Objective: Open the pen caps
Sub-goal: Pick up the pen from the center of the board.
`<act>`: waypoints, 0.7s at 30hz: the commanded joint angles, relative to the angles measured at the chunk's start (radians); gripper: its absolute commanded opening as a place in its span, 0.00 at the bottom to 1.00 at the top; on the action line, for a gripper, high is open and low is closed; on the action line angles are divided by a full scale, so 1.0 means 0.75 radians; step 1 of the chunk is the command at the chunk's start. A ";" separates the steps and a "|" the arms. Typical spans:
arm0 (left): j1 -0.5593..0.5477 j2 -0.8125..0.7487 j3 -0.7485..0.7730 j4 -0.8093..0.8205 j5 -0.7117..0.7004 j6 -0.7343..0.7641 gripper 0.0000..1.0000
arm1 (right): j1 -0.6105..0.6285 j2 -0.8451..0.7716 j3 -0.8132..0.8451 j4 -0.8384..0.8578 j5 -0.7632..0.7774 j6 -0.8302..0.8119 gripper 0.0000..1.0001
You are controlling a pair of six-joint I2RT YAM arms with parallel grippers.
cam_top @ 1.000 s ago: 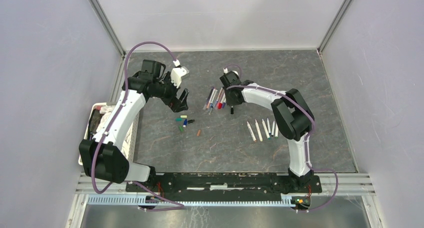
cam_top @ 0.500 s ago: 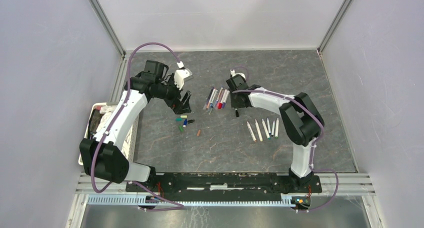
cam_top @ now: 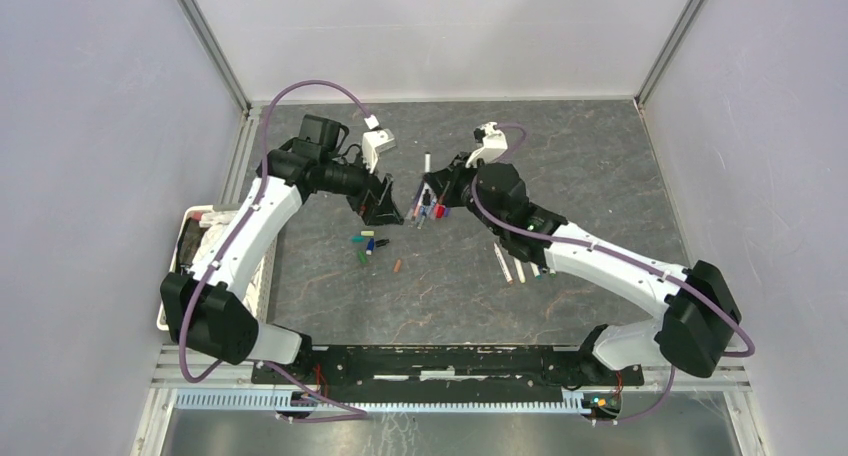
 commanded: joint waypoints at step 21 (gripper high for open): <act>-0.066 -0.126 -0.052 0.222 0.101 -0.260 0.49 | 0.281 0.003 0.018 0.363 0.314 0.092 0.00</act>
